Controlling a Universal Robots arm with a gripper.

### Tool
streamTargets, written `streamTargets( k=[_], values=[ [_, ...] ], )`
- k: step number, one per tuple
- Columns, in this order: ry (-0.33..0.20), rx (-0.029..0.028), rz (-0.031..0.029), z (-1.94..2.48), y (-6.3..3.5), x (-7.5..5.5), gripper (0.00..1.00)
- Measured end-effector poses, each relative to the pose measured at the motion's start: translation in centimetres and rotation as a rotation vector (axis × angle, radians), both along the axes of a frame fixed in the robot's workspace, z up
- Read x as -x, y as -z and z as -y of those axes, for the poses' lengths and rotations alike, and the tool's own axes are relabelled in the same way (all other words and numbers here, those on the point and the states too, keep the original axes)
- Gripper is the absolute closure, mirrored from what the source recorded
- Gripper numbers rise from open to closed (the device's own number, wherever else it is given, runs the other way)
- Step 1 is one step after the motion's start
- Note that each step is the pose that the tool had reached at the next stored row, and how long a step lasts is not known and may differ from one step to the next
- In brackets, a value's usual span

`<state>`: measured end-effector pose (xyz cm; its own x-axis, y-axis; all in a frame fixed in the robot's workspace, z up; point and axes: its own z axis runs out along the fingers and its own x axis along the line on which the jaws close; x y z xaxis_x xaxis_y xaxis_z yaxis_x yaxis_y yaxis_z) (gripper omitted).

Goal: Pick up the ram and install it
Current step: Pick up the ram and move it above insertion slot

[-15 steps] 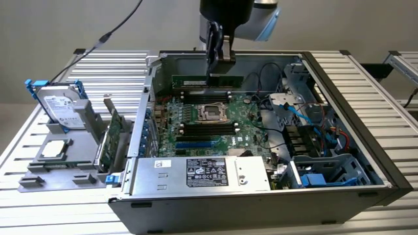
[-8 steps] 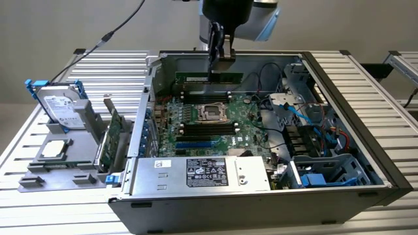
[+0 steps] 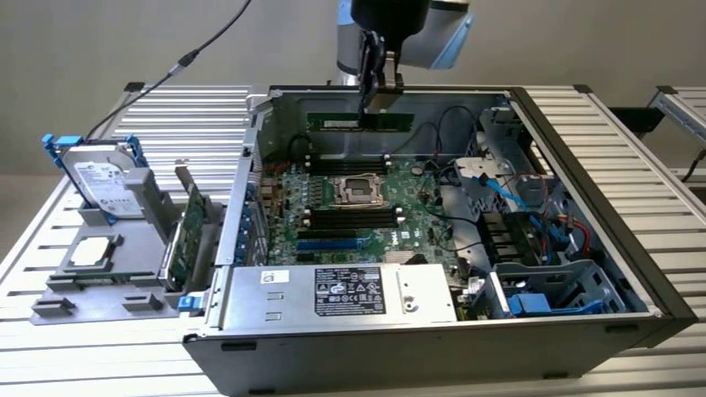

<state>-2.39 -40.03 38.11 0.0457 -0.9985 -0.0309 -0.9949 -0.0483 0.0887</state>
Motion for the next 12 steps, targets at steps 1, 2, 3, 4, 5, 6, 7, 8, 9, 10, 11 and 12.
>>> streamTargets(
  k=[1,2,3,4,5,6,7,8,9,10,11,12],
  values=[
    [0.0,0.0001,0.0038,-0.28,0.0,-0.12,0.86],
    [0.0,0.0,0.0088,-0.53,0.01,-0.23,0.86],
    [0.0,0.0,0.014,-0.75,0.01,-0.33,0.86],
    [0.0,0.0001,0.0197,-0.96,0.01,-0.45,0.86],
    [0.0,0.0,0.0244,-1.14,0.01,-0.51,0.86],
    [0.0,0.0,0.0277,-1.25,0.03,-0.5,0.86],
    [0.0,0.0001,0.0277,-1.25,0.03,-0.51,0.86],
    [0.0,0.0,0.0278,-1.25,0.03,-0.51,0.86],
    [0.0,0.0,0.0278,-1.25,0.03,-0.51,0.86],
    [0.0,0.0001,0.0278,-1.25,0.03,-0.51,0.86],
    [0.0,0.0001,0.0278,-1.25,0.03,-0.51,0.86],
    [0.0,0.0001,0.0278,-1.25,0.03,-0.51,0.86]
  ],
)
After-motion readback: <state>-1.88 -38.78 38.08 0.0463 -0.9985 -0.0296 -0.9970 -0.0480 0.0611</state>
